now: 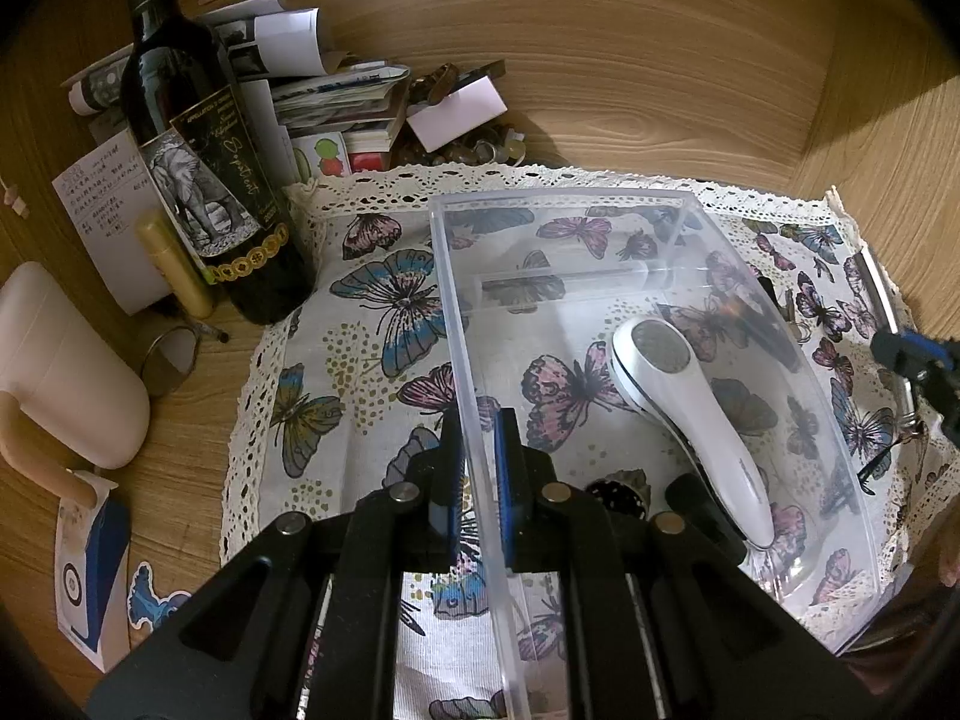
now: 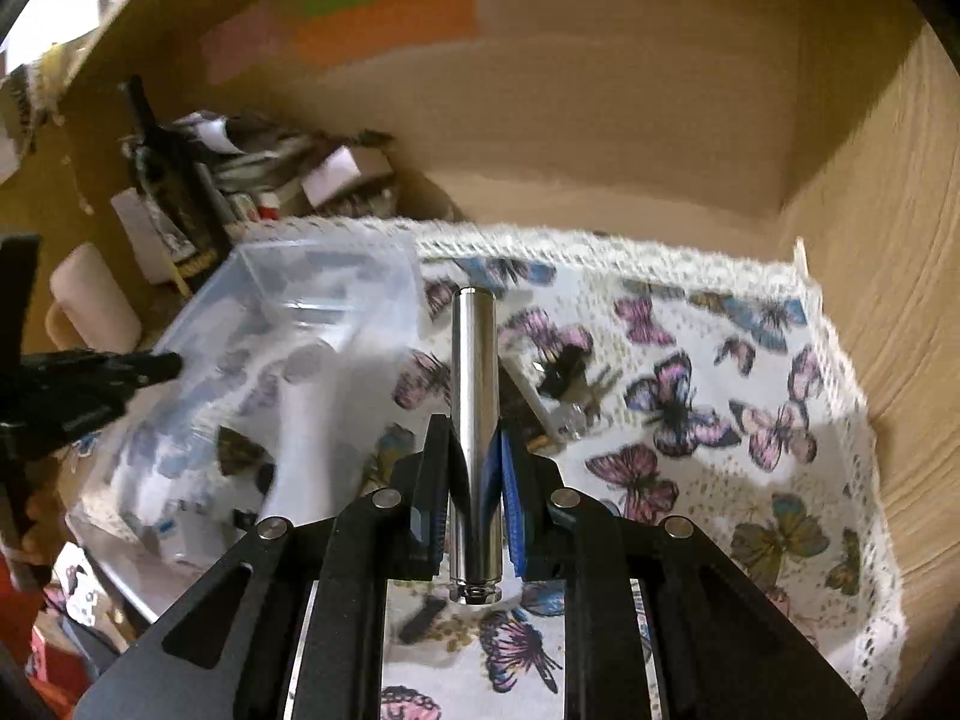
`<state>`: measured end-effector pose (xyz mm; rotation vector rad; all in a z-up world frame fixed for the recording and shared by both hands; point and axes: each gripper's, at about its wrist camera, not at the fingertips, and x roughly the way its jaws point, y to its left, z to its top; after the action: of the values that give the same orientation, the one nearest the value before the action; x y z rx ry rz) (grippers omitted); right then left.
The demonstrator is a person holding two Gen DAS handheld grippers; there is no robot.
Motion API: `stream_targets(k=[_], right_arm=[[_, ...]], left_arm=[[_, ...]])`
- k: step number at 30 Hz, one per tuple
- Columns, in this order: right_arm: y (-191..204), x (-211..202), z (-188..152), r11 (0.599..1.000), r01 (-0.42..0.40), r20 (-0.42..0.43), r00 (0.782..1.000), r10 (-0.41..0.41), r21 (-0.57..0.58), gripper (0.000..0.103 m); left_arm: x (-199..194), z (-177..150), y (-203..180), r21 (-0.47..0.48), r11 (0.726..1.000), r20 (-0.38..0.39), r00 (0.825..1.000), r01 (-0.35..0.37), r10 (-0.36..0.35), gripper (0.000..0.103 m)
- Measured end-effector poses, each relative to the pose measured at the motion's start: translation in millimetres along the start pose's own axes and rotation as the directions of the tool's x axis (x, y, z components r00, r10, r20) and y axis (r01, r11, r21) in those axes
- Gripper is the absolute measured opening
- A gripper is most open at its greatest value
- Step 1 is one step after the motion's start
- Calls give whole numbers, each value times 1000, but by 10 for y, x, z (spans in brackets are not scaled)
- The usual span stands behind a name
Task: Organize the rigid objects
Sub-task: 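Carry the silver tube into the box and open the right tool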
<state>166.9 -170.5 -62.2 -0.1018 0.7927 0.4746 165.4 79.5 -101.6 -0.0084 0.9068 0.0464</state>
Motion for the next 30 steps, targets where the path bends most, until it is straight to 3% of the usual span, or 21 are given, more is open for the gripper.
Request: stream_targets(k=[11,20,30], right_arm=[[489,-93,132,990,-70,49,996,76,-120,14],[964,191,41,960,-162,-47,987,155,-230,14],[1086,535,-50,955,-182,-151,977,149,-234,15]], left_arm=[[5,0,10,5,1000,4,1000,6,-6,10],[-12,-30,14,11,1000,7,1000,18,-18,10],[-15,-42,9,17,1000,9,1000,19,-19,10]])
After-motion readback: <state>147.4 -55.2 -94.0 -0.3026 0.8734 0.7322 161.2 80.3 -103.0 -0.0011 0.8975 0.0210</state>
